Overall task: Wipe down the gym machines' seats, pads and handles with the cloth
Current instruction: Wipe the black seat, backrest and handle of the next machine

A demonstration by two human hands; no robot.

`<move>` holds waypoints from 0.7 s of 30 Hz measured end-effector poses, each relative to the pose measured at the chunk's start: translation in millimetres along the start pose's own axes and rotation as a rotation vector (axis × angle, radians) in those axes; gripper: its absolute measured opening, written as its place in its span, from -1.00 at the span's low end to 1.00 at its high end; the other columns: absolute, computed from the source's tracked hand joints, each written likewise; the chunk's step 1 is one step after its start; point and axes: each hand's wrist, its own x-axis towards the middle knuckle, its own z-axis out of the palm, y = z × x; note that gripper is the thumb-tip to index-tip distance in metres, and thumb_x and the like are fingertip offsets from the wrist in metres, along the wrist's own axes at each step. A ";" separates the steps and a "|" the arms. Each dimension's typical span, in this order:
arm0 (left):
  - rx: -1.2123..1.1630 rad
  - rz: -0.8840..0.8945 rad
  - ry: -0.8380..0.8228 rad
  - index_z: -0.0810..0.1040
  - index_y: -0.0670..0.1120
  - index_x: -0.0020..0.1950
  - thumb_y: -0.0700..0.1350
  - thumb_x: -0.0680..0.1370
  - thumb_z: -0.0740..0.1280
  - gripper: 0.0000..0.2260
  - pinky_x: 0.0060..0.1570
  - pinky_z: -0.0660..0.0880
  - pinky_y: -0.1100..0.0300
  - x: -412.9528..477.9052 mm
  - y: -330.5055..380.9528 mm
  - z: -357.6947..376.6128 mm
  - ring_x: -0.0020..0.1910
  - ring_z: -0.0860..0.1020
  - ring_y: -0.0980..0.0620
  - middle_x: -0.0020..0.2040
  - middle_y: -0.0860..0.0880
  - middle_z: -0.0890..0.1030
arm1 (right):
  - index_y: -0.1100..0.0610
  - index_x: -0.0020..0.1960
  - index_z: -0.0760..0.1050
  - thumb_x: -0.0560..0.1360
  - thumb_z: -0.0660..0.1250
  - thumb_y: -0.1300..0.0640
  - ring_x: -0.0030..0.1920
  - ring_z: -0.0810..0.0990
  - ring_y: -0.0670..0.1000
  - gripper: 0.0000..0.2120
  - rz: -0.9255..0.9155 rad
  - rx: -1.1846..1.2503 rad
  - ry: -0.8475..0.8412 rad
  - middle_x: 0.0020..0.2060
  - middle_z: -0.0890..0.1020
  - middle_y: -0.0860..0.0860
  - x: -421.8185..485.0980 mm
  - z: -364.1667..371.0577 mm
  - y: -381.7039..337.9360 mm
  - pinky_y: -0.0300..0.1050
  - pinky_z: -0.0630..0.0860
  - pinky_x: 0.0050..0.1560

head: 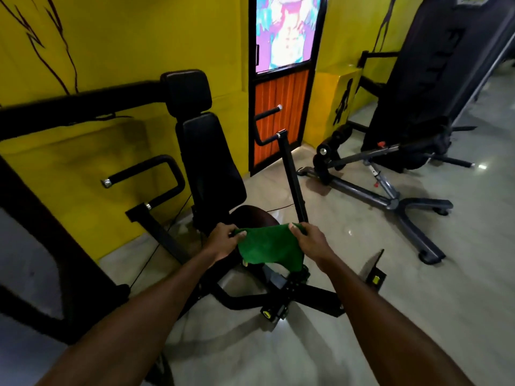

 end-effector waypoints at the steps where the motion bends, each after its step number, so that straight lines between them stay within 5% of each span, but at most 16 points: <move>1: -0.066 -0.015 -0.006 0.59 0.02 -0.20 0.30 0.40 0.33 -0.65 -0.01 0.60 -0.12 4.1 9.0 2.5 -0.07 0.66 -0.15 -0.13 -0.12 0.66 | 0.18 0.13 0.61 0.65 0.31 -0.08 0.01 0.64 0.06 -0.67 0.010 0.029 0.062 0.02 0.68 0.11 13.2 3.3 1.3 0.01 0.61 0.07; 4: -0.281 -0.093 0.009 0.59 -0.03 -0.11 0.14 0.50 0.40 -0.77 0.19 0.53 -0.18 15.9 36.8 15.0 0.06 0.63 -0.14 -0.05 -0.09 0.65 | 0.16 0.17 0.55 0.58 0.41 -0.10 0.07 0.58 0.08 -0.65 0.063 0.100 0.253 0.11 0.57 0.10 48.2 16.6 10.7 -0.13 0.50 0.05; 6: -0.298 -0.083 0.011 0.58 -0.16 0.02 0.08 0.56 0.37 -0.71 0.15 0.55 0.01 38.6 55.6 30.0 0.02 0.62 -0.07 -0.01 -0.11 0.64 | 0.17 0.17 0.52 0.53 0.44 -0.17 0.11 0.57 0.12 -0.56 0.204 0.153 0.282 0.12 0.51 0.12 89.8 30.7 26.7 -0.05 0.52 0.10; 9: -0.237 -0.057 -0.095 0.54 -0.21 0.00 -0.07 0.60 0.36 -0.81 -0.04 0.52 0.14 66.2 66.4 61.6 -0.05 0.60 -0.01 -0.08 -0.10 0.61 | 0.12 0.19 0.53 0.43 0.35 -0.46 0.20 0.57 0.17 -0.32 0.483 0.432 -0.025 0.16 0.56 0.12 132.0 52.8 40.2 0.25 0.57 0.21; 11: -0.247 -0.095 -0.165 0.54 -0.12 0.04 -0.14 0.61 0.34 -0.94 -0.08 0.56 0.27 101.9 64.3 91.3 -0.09 0.62 0.11 -0.10 -0.04 0.62 | 0.03 0.15 0.60 0.47 0.29 -0.47 0.19 0.61 0.20 -0.40 0.594 0.615 -0.303 0.14 0.64 0.10 174.9 67.7 61.8 0.27 0.57 0.22; 13: -0.282 -0.167 -0.162 0.52 -0.09 -0.06 -0.17 0.61 0.33 -0.94 -0.27 0.46 0.41 123.3 57.5 110.5 -0.28 0.57 0.27 -0.23 0.00 0.58 | 0.08 0.19 0.67 0.45 0.37 -0.43 0.12 0.69 0.24 -0.38 0.603 0.693 -0.397 0.12 0.70 0.21 202.4 81.8 85.2 0.26 0.59 0.22; 21: -0.465 -0.681 0.251 0.50 -0.05 -0.14 -0.11 0.60 0.28 -0.87 -0.22 0.45 0.14 218.9 -0.4 151.8 -0.14 0.60 -0.10 -0.14 -0.12 0.65 | 0.13 0.33 0.55 0.65 0.30 -0.11 0.11 0.67 0.14 -0.61 0.502 0.450 -0.128 0.11 0.69 0.09 308.8 108.7 147.9 0.06 0.59 0.22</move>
